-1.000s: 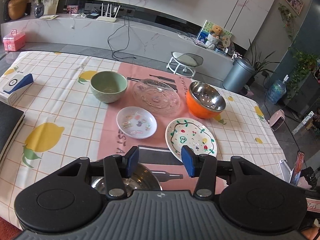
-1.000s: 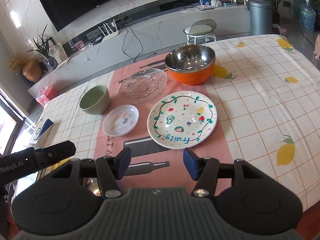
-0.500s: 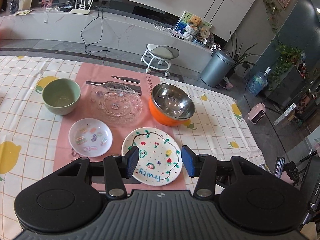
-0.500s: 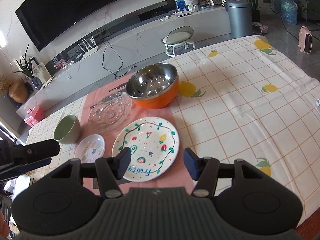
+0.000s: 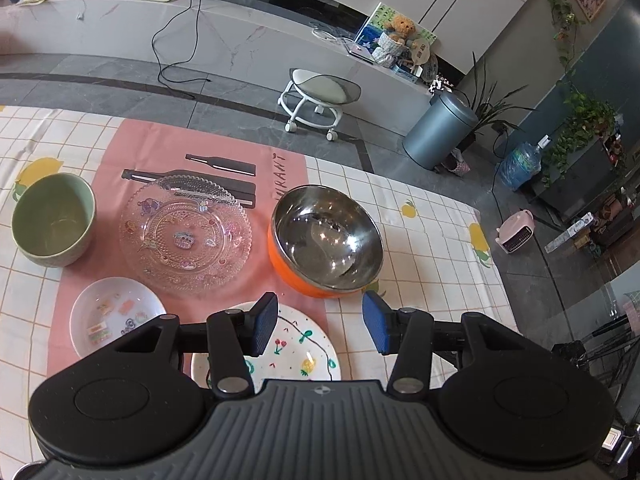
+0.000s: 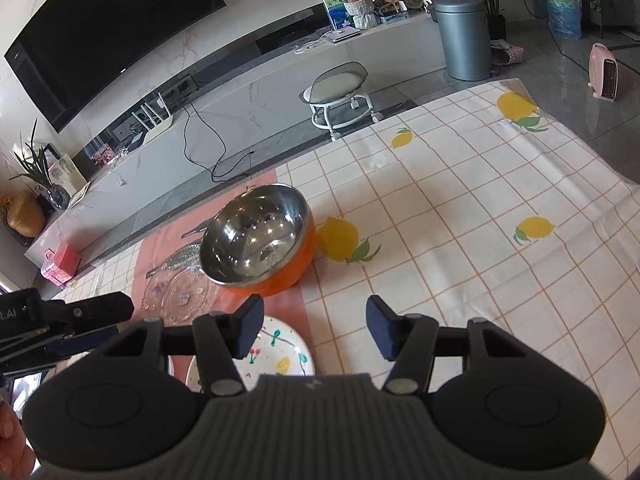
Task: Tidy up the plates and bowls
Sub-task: 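Close the right tool on the orange bowl rim while the left tool grips beside it, then lift the orange bowl with both tools and carry it over the blue steel bowl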
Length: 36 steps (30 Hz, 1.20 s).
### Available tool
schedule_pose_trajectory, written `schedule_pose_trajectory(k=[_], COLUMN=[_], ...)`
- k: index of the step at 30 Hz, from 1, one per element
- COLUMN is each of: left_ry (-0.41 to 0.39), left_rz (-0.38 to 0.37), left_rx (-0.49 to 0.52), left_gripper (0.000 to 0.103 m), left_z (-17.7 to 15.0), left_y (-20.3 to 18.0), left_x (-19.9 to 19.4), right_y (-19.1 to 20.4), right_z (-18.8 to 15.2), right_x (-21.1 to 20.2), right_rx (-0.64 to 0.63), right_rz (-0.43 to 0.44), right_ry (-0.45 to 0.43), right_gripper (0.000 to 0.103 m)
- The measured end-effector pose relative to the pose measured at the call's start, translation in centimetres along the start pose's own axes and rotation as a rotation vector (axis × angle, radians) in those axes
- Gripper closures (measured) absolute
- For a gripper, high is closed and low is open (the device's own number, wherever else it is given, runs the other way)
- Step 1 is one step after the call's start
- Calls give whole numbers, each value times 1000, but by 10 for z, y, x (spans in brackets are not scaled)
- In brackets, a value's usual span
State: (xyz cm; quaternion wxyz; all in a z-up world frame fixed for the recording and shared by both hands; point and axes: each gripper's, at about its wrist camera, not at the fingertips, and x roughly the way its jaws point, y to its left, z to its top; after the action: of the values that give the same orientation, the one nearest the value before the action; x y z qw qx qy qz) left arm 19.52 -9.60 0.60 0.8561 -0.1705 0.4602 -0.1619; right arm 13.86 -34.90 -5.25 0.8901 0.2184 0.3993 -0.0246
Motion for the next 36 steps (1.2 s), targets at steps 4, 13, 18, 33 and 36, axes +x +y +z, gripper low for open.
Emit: schedule_pose_trajectory(k=[4, 13, 18, 33, 36], left_ry=[14, 67, 91, 116, 119], left_rz=[14, 53, 82, 192, 206], left_rx=[-46, -86, -118, -72, -53], left_gripper=[47, 47, 47, 90, 91], left_z=[17, 36, 41, 40, 36], left_y=[5, 11, 15, 16, 12], left_x=[24, 87, 109, 126, 118], right_y=[1, 13, 13, 13, 14], right_z=[19, 43, 50, 48, 46], right_x=[18, 79, 104, 127, 122], right_rx=[14, 3, 21, 54, 55], right_rz=[16, -20, -29, -24, -23], right_ry=[3, 58, 90, 144, 151], right_gripper=[49, 56, 58, 86, 87])
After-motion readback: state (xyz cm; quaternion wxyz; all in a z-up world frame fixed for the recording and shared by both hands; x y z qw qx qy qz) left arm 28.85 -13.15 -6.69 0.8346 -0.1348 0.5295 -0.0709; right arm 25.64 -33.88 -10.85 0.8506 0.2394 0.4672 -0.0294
